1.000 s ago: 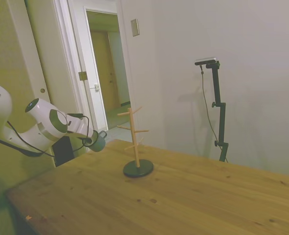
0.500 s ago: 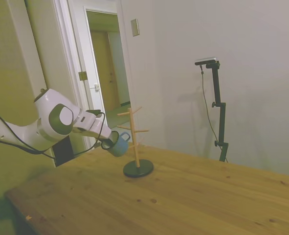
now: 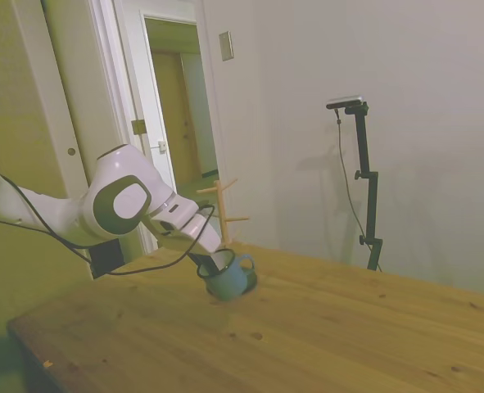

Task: Unload the mug

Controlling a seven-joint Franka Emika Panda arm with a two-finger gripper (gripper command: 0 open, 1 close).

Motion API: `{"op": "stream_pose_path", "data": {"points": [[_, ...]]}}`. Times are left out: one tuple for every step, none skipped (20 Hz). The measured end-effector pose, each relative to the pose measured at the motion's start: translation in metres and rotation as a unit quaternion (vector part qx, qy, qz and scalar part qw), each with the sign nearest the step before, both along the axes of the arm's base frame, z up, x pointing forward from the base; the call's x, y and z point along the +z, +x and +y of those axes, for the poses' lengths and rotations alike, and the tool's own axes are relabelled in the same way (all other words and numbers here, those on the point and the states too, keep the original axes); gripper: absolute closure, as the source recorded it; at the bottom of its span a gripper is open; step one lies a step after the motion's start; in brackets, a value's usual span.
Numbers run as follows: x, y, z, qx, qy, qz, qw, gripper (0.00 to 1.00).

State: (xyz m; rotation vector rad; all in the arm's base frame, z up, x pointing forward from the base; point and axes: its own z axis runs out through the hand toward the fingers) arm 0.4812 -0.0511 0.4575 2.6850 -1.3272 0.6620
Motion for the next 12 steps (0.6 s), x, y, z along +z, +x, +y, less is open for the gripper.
{"op": "stream_pose_path", "data": {"points": [[-0.008, 0.003, -0.004, 0.002, -0.001, 0.013, 0.9999, 1.0], [-0.016, 0.006, -0.009, 0.006, -0.002, 0.025, 0.9997, 1.0], [-0.024, 0.009, -0.015, 0.011, -0.003, 0.035, 0.9993, 1.0], [-0.031, 0.011, -0.022, 0.013, -0.001, 0.045, 0.9989, 1.0], [-0.039, 0.014, -0.03, 0.012, 0.009, 0.054, 0.9984, 1.0], [-0.044, 0.016, -0.04, 0.009, 0.024, 0.06, 0.9978, 1.0], [-0.048, 0.019, -0.048, 0.003, 0.037, 0.063, 0.9973, 1.0], [-0.051, 0.022, -0.056, -0.003, 0.051, 0.063, 0.9967, 1.0], [-0.053, 0.025, -0.062, -0.009, 0.066, 0.062, 0.9959, 1.0], [-0.055, 0.028, -0.067, -0.013, 0.081, 0.06, 0.9948, 1.0], [-0.056, 0.032, -0.07, -0.015, 0.092, 0.059, 0.9939, 1.0], [-0.058, 0.035, -0.072, -0.014, 0.102, 0.059, 0.9929, 1.0]]}}
